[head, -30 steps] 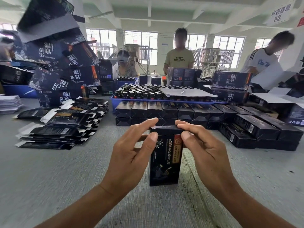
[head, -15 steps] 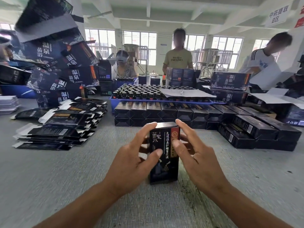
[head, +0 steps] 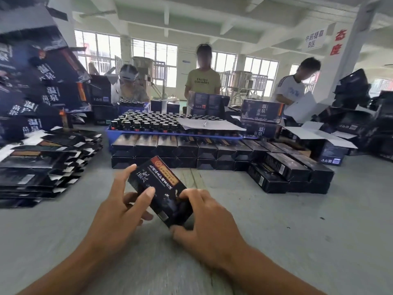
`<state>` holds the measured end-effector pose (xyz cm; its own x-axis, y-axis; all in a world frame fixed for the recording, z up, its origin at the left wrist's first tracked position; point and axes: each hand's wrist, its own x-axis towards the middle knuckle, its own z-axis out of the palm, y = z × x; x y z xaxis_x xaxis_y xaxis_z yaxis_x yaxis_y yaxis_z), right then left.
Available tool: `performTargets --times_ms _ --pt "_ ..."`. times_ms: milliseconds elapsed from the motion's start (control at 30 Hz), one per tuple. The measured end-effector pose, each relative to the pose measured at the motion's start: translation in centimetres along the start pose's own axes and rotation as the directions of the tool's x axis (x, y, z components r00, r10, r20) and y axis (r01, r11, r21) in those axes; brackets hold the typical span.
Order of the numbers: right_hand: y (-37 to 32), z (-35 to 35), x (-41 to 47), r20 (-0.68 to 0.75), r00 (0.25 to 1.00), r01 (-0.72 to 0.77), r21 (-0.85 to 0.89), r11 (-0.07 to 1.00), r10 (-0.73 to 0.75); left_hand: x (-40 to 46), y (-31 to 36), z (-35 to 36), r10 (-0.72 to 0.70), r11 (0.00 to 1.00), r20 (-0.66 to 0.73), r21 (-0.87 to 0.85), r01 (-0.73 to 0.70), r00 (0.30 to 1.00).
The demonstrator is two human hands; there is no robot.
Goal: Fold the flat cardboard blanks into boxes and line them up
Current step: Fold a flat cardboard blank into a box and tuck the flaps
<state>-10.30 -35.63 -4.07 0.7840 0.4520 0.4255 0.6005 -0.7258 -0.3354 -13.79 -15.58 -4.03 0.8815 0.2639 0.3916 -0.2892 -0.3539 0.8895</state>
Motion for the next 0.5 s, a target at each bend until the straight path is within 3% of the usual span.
performTargets --times_ms 133,233,367,500 --pt "2.7 -2.1 1.6 -0.129 0.975 -0.187 -0.047 0.981 0.180 -0.5 -0.6 0.3 0.038 0.947 0.128 0.311 -0.077 0.991" --pt "6.4 -4.7 2.9 -0.245 0.909 -0.377 -0.140 0.916 0.336 -0.5 -0.7 0.3 0.052 0.875 0.221 0.459 -0.152 0.974" --pt "11.3 -7.5 4.2 -0.337 0.792 -0.598 -0.261 0.758 0.509 -0.1 -0.7 0.4 0.059 0.832 0.256 0.521 -0.189 0.965" --pt "14.1 -8.5 5.3 -0.360 0.765 -0.644 -0.413 0.644 0.534 0.2 -1.1 0.5 0.088 0.810 0.272 0.541 -0.227 0.958"
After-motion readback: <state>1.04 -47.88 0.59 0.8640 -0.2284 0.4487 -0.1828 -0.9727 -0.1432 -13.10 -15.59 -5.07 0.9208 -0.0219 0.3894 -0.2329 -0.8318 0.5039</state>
